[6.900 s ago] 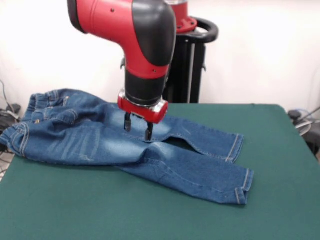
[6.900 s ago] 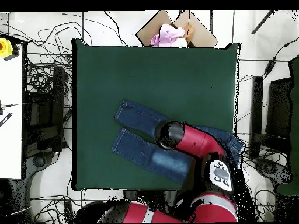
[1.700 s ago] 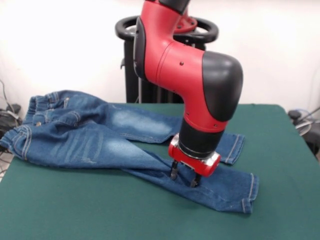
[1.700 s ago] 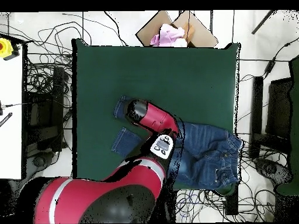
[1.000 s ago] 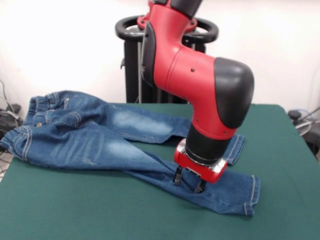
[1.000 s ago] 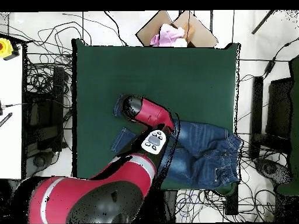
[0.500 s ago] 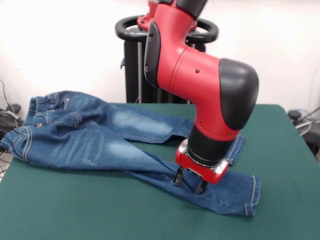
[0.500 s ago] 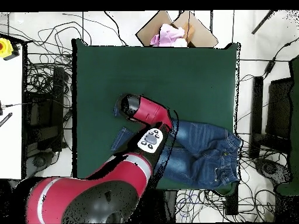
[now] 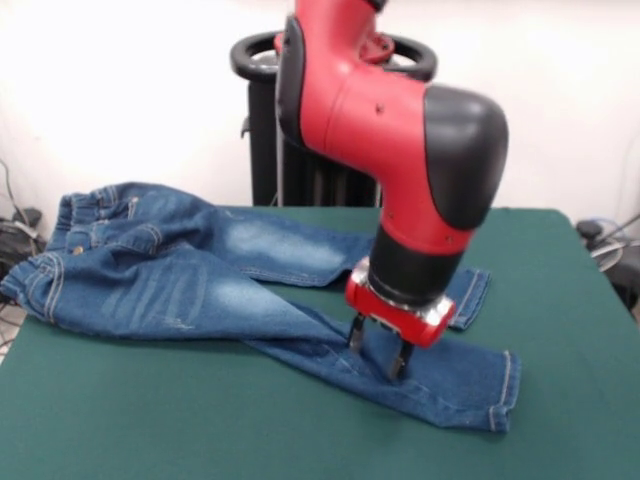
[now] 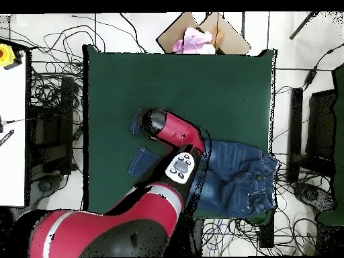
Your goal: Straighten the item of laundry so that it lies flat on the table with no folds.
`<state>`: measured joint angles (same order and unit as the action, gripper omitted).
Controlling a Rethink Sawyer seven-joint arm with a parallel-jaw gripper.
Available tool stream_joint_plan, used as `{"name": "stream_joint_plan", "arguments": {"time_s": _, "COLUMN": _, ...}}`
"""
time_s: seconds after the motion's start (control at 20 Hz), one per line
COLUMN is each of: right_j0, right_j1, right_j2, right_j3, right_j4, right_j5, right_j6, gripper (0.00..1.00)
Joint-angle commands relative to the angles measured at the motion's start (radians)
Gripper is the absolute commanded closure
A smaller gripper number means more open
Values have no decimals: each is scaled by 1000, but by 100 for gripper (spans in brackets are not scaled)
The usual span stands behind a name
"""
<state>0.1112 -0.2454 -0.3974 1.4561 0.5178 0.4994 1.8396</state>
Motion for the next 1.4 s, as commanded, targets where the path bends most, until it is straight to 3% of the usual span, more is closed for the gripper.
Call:
{"name": "stream_joint_plan", "arguments": {"time_s": 0.05, "right_j0": -55, "right_j1": -252, "right_j2": 3, "right_j3": 176, "right_j4": -101, "right_j5": 132, "right_j6": 33, "gripper": 0}}
{"name": "stream_joint_plan", "arguments": {"time_s": 0.45, "right_j0": -262, "right_j1": -421, "right_j2": 61, "right_j3": 253, "right_j4": -295, "right_j5": 230, "right_j6": -196, "gripper": 0}}
{"name": "stream_joint_plan", "arguments": {"time_s": 0.65, "right_j0": -382, "right_j1": -438, "right_j2": 172, "right_j3": 368, "right_j4": -346, "right_j5": 106, "right_j6": -221, "gripper": 0}}
{"name": "stream_joint_plan", "arguments": {"time_s": 0.8, "right_j0": -481, "right_j1": -422, "right_j2": 264, "right_j3": 501, "right_j4": -405, "right_j5": -90, "right_j6": -200, "gripper": 0}}
{"name": "stream_joint_plan", "arguments": {"time_s": 0.95, "right_j0": -533, "right_j1": -393, "right_j2": 305, "right_j3": 572, "right_j4": -508, "right_j5": -249, "right_j6": -134, "gripper": 0}}
{"name": "stream_joint_plan", "arguments": {"time_s": 1.2, "right_j0": -576, "right_j1": -352, "right_j2": 352, "right_j3": 624, "right_j4": -629, "right_j5": -365, "right_j6": -25, "gripper": 0}}
{"name": "stream_joint_plan", "arguments": {"time_s": 1.4, "right_j0": -538, "right_j1": -328, "right_j2": 338, "right_j3": 653, "right_j4": -663, "right_j5": -433, "right_j6": 77, "gripper": 0}}
